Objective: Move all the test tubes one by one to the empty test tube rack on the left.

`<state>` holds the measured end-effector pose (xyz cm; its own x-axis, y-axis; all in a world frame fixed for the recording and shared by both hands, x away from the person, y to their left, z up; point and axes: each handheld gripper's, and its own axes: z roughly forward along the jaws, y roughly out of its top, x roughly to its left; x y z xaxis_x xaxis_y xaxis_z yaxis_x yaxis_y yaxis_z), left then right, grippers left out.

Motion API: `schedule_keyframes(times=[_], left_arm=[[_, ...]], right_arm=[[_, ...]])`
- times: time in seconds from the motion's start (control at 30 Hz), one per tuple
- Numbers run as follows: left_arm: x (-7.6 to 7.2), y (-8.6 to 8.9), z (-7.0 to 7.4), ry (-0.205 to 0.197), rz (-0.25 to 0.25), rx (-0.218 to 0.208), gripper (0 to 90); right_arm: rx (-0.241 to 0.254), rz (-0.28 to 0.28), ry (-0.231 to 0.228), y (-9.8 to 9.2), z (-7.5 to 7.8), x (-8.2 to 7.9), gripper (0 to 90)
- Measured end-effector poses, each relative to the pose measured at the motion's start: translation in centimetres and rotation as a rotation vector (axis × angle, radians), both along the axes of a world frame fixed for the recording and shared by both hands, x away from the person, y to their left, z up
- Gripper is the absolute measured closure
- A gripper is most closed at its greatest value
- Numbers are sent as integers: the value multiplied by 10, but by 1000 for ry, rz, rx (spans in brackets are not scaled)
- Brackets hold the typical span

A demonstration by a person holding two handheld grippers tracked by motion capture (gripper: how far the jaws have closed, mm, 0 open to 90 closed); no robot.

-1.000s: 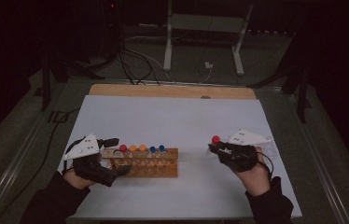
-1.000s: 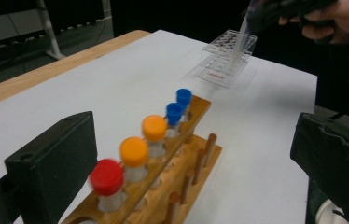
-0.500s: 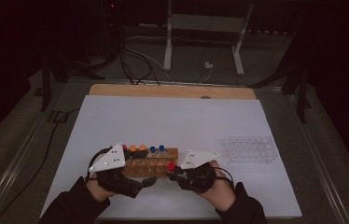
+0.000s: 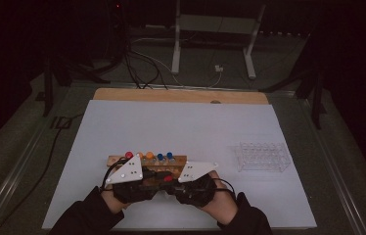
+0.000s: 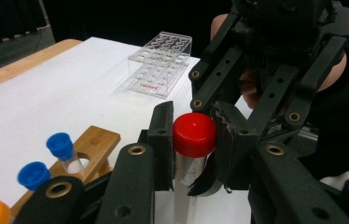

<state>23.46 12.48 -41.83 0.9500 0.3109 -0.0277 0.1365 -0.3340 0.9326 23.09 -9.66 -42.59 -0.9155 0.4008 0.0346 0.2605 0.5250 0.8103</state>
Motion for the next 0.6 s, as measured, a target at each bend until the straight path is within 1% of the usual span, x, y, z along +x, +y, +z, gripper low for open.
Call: schedule_keyframes(times=[0.03, 0.07, 0.13, 0.17, 0.2, 0.23, 0.27, 0.33, 0.37, 0.4, 0.47, 0.5, 0.6], left_arm=[[0, 3, 3, -11, 12, -5, 714], [0, 6, 6, -11, 16, -10, 715], [0, 13, 12, -34, 38, -15, 716], [0, 19, 17, -36, 56, -21, 716], [1, 24, 21, -49, 73, -17, 716], [1, 28, 25, -61, 96, -15, 716], [1, 33, 28, -62, 114, -14, 716], [1, 43, 35, -80, 152, -10, 716], [1, 48, 38, -89, 170, -7, 716], [0, 53, 41, -102, 193, -4, 716], [0, 63, 47, -118, 232, 3, 716], [0, 68, 50, -128, 255, 6, 716], [2, 80, 55, -139, 313, 22, 716]], right_arm=[[9, 4, 6, -1, 1, 0, 653], [18, -9, -5, -3, 2, 1, 618], [42, -30, -11, -9, 5, 3, 525], [51, -39, -16, -12, 6, 3, 467], [60, -59, -26, -17, 8, 5, 380], [65, -77, -31, -20, 9, 6, 317], [71, -91, -36, -24, 10, 7, 280], [92, -115, -49, -31, 13, 8, 180], [100, -130, -53, -34, 15, 9, 148], [110, -137, -52, -38, 16, 10, 111], [129, -138, -52, -44, 19, 12, 9], [140, -136, -50, -47, 20, 13, 0], [166, -157, -55, -53, 23, 14, 0]])
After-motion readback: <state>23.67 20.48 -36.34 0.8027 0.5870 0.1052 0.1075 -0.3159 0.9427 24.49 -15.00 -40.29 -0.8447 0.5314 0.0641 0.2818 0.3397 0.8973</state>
